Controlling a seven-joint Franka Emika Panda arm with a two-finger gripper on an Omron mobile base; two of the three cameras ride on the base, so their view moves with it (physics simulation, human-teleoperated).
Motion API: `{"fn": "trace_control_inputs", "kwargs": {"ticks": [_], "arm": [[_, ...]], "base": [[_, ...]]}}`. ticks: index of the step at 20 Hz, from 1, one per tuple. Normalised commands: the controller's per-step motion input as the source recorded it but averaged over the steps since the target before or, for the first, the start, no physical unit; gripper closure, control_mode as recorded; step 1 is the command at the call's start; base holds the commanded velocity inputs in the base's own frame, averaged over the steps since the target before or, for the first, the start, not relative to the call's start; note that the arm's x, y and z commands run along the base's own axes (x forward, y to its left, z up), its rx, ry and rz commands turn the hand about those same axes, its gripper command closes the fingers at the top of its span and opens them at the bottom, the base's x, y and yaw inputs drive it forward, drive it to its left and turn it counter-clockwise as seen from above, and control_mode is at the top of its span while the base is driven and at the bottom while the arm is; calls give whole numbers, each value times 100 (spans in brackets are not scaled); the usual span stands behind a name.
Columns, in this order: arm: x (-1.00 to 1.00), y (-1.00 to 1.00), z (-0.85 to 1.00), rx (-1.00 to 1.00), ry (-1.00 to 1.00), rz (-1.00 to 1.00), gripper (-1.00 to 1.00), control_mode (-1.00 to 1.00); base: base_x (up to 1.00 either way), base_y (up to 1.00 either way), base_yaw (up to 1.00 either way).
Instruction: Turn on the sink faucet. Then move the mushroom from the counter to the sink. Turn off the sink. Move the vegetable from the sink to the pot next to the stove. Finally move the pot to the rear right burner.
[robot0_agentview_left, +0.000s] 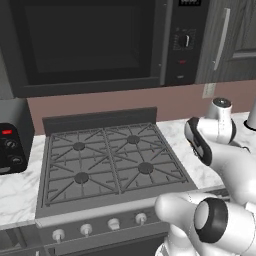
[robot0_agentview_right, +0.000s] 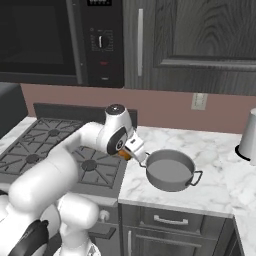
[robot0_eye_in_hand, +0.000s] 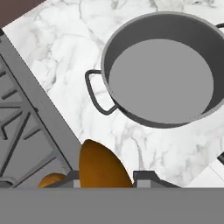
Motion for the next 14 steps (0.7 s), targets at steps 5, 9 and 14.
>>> {"fn": "trace_control_inputs", "kwargs": {"ticks": [5,9,14], "arm": [[-19,-66,0,0,0,-11,100,-100],[-5,-68,0,0,0,-9,100,-100],[0,-71,-2,1,0,-8,100,-100]], "base": [[0,0,0],[0,0,0],[0,0,0]]}}
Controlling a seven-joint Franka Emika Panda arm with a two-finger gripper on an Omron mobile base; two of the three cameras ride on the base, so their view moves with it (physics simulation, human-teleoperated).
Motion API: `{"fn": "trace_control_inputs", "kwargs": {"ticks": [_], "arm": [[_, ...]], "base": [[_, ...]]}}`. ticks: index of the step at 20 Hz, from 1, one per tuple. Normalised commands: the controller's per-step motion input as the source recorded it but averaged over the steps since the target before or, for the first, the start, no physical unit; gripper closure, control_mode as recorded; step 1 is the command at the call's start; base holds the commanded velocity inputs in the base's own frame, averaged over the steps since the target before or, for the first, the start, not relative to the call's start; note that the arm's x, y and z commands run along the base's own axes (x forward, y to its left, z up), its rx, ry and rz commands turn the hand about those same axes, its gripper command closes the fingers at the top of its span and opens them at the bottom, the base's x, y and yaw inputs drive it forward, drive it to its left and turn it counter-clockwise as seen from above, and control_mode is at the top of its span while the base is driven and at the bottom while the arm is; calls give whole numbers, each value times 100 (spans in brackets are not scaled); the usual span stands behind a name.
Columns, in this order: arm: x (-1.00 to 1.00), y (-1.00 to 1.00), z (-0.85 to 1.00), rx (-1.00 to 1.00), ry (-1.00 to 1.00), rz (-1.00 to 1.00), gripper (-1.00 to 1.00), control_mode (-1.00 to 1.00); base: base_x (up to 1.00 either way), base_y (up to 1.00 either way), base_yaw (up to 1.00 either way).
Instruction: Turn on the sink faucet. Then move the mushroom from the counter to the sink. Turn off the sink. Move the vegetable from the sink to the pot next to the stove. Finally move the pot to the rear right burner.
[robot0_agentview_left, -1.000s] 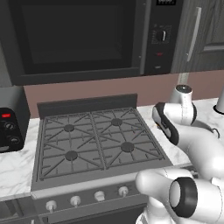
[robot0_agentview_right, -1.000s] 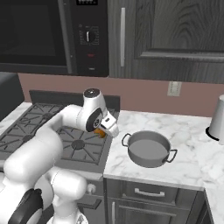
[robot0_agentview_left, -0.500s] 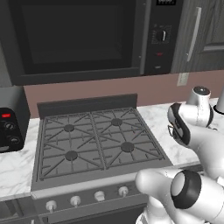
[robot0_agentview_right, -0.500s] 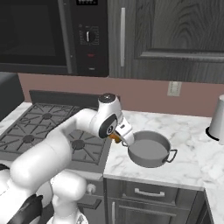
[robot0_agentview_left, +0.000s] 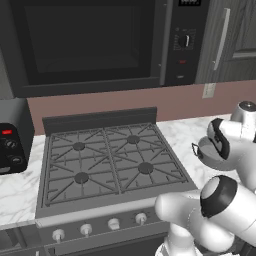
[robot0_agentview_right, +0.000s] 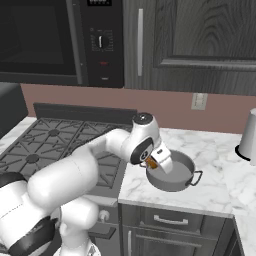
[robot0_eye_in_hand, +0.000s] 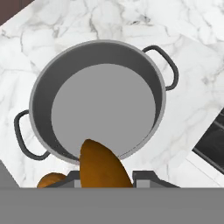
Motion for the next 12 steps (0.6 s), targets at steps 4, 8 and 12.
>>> {"fn": "trace_control_inputs", "kwargs": {"ticks": [4,8,12], "arm": [[4,-50,-21,1,0,-4,100,-100],[11,-15,-28,0,0,0,100,-100],[17,-2,-34,0,0,-1,100,-100]], "base": [[0,0,0],[0,0,0],[0,0,0]]}}
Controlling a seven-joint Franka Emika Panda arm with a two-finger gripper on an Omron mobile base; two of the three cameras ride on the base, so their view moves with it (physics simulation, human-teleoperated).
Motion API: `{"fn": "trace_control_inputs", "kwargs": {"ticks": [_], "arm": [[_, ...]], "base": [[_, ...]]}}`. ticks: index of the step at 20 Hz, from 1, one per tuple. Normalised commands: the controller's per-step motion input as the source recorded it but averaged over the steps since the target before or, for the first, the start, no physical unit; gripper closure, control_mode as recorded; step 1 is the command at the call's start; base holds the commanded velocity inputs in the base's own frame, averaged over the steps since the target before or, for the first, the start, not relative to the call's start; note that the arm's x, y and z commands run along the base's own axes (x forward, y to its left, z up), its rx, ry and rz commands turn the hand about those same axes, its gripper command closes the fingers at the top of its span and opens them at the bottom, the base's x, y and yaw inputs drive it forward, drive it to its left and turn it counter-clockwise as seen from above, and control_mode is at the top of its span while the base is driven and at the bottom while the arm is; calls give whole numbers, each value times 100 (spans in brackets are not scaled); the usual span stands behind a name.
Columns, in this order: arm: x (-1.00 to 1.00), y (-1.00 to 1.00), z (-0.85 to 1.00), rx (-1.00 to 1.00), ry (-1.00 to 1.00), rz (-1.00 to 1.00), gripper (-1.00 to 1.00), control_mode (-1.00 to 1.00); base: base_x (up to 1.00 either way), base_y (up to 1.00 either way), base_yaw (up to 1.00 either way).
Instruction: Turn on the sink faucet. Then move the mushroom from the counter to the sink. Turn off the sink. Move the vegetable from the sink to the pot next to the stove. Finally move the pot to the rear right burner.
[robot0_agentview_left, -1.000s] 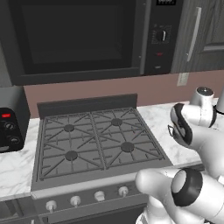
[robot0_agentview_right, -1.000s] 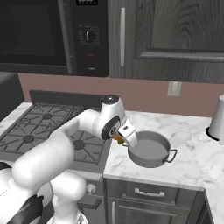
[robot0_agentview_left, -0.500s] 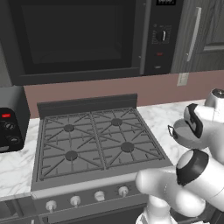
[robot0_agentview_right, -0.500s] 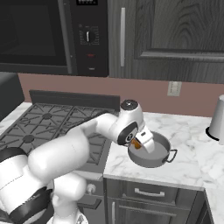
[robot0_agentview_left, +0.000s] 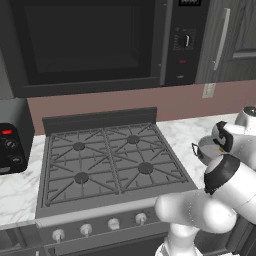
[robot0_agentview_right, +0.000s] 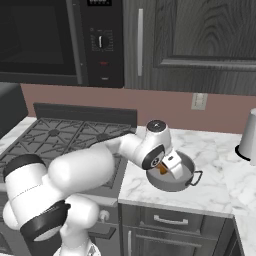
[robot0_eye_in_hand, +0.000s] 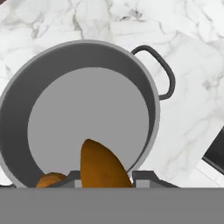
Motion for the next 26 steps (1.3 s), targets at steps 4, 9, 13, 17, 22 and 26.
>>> {"fn": "trace_control_inputs", "kwargs": {"ticks": [4,9,13,17,22,26], "arm": [[24,0,-26,0,0,-3,100,-100],[24,-9,-13,0,0,-2,100,-100],[18,-20,-11,0,0,0,100,-100],[11,-23,-10,0,0,0,100,-100],[7,-22,-10,0,0,0,100,-100],[12,-12,-8,0,0,0,100,-100]], "base": [[0,0,0],[0,0,0],[0,0,0],[0,0,0],[0,0,0],[0,0,0]]}}
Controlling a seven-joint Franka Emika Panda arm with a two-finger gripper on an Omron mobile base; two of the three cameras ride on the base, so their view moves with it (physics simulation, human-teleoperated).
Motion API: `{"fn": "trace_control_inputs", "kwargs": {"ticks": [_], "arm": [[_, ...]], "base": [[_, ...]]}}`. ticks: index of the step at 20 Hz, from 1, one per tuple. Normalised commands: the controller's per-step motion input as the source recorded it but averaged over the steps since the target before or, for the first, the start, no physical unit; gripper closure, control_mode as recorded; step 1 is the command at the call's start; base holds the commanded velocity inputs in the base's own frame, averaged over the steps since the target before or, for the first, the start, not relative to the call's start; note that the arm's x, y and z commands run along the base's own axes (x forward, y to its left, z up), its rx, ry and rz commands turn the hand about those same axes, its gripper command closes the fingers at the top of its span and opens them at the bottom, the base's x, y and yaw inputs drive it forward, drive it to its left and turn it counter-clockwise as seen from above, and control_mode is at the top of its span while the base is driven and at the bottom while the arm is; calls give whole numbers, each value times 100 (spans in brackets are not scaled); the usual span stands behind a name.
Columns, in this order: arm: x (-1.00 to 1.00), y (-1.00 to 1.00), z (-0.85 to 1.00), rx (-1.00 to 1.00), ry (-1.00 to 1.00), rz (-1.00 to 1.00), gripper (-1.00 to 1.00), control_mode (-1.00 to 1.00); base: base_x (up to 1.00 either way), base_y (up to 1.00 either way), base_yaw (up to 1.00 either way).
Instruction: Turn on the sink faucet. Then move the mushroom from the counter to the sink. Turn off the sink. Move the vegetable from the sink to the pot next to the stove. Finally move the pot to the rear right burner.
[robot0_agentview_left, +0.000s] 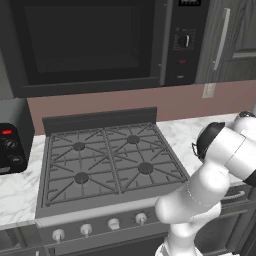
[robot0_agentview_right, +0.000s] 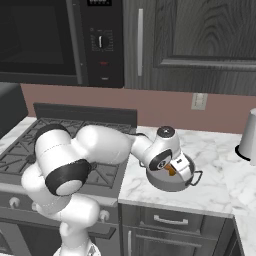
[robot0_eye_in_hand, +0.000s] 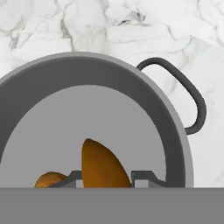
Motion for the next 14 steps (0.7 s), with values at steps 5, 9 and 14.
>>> {"fn": "trace_control_inputs", "kwargs": {"ticks": [5,9,14], "arm": [[10,-1,-11,0,0,0,100,-100],[5,0,-12,0,0,0,100,-100],[3,0,-13,0,0,0,100,-100]], "base": [[0,0,0],[0,0,0],[0,0,0]]}}
